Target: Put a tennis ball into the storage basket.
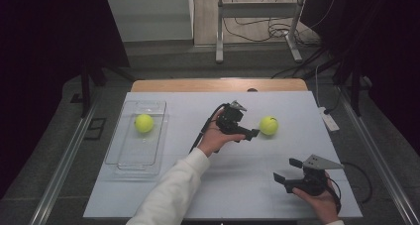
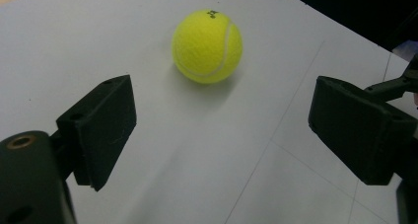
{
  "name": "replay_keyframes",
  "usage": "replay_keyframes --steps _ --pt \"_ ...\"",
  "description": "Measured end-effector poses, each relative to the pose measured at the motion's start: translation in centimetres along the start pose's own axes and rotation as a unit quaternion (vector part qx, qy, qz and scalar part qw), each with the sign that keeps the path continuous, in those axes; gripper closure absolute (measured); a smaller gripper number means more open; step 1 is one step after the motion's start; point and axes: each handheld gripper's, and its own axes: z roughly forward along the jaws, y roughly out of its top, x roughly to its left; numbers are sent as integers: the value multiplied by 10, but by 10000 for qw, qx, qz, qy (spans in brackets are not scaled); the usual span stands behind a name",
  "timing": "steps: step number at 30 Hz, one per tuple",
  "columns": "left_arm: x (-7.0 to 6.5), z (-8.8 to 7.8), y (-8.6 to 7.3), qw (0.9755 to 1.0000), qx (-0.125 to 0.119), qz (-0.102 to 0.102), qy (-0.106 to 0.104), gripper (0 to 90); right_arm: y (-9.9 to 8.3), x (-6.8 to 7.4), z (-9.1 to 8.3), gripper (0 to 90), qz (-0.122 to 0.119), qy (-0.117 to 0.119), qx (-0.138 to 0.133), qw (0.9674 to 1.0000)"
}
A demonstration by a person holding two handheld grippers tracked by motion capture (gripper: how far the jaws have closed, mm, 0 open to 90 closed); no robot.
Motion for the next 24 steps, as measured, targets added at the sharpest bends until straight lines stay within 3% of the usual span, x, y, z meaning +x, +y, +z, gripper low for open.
replay_keyframes --steps 24 --pt "-1 18 12 10000 63 35 -18 124 0 -2 -1 120 4 3 -33 10000"
